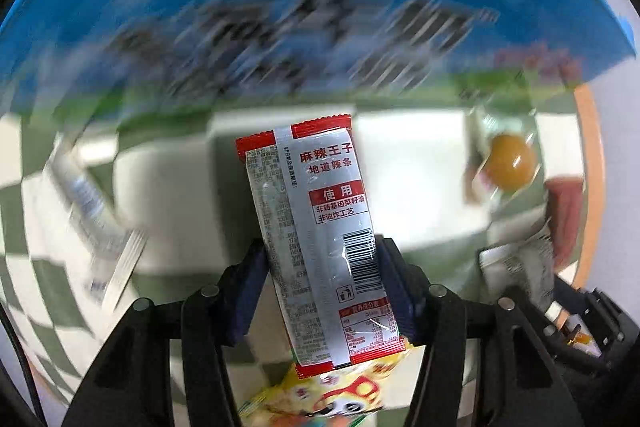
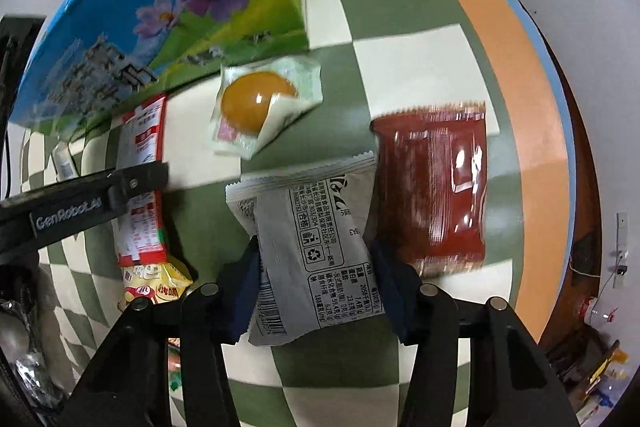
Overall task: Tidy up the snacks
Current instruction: 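Grasp the red-white spicy strip packet with left tool while right tool grasps white packet, then carry both packets into the cardboard box and open both tools, then lift both tools out of the box toward the mat, then grasp the green candy-ball bag with left tool while right tool grasps yellow Guoba bag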
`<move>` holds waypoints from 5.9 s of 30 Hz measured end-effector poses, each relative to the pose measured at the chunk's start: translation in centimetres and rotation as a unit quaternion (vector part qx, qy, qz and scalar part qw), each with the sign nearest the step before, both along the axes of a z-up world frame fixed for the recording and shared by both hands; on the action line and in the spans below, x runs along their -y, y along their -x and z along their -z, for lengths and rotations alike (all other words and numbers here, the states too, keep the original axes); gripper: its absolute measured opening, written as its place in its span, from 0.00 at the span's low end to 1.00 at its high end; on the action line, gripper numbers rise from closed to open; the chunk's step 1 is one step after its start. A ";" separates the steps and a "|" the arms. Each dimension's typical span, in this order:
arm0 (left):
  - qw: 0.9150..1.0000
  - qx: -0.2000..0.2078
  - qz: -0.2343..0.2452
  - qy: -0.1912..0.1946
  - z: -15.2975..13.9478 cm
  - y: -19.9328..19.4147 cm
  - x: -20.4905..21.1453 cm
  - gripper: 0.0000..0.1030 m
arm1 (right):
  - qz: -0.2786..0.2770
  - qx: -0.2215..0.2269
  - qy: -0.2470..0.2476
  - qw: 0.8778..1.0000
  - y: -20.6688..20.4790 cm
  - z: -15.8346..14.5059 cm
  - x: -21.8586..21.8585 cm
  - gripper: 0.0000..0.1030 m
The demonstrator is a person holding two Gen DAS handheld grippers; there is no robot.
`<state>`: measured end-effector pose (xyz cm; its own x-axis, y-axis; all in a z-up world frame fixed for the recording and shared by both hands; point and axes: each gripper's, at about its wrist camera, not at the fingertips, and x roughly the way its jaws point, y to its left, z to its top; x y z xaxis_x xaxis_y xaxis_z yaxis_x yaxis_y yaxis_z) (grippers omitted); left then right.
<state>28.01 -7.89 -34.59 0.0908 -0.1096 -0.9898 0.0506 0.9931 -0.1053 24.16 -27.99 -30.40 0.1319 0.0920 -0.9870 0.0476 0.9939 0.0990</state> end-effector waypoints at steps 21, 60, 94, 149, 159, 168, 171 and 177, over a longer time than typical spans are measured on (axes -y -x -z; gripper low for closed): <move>0.998 -0.034 -0.044 0.038 2.9 7.7 -6.1 0.52 | -0.002 -0.053 -0.001 0.999 7.3 3.7 -3.7 0.58; 0.982 0.182 0.010 0.050 -20.5 2.5 -5.5 0.45 | -0.026 0.156 -0.124 0.980 1.4 -16.9 -6.4 0.51; 0.998 -0.038 -0.041 0.030 -7.1 -16.4 -12.1 0.86 | -0.038 -0.016 -0.023 0.999 -20.6 -6.4 -8.9 0.90; 0.968 -0.030 -0.240 0.058 -3.3 20.3 -17.2 0.86 | -0.007 -0.071 -0.076 0.995 5.6 4.6 -15.3 0.66; 0.945 -0.120 -0.233 0.197 0.6 18.5 -9.8 0.86 | -0.114 -0.029 -0.001 0.993 8.4 1.5 -9.2 0.47; 0.951 -0.116 -0.243 0.154 4.6 15.4 -7.8 0.54 | -0.044 -0.039 -0.030 0.998 9.7 1.6 -1.6 0.48; 0.979 -0.086 -0.156 0.102 3.7 15.2 -5.9 0.53 | -0.054 -0.049 -0.034 0.997 10.3 2.1 -1.2 0.48; 0.998 -0.065 -0.012 0.023 3.2 17.6 -2.0 0.53 | -0.123 -0.080 -0.028 0.989 12.8 2.5 -0.8 0.48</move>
<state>10.43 -5.86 -37.83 -0.0350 -0.1541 -0.9874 0.0091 0.9879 -0.1545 11.36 -27.24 -32.93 -0.0593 0.1567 -0.9859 -0.1745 0.9708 0.1648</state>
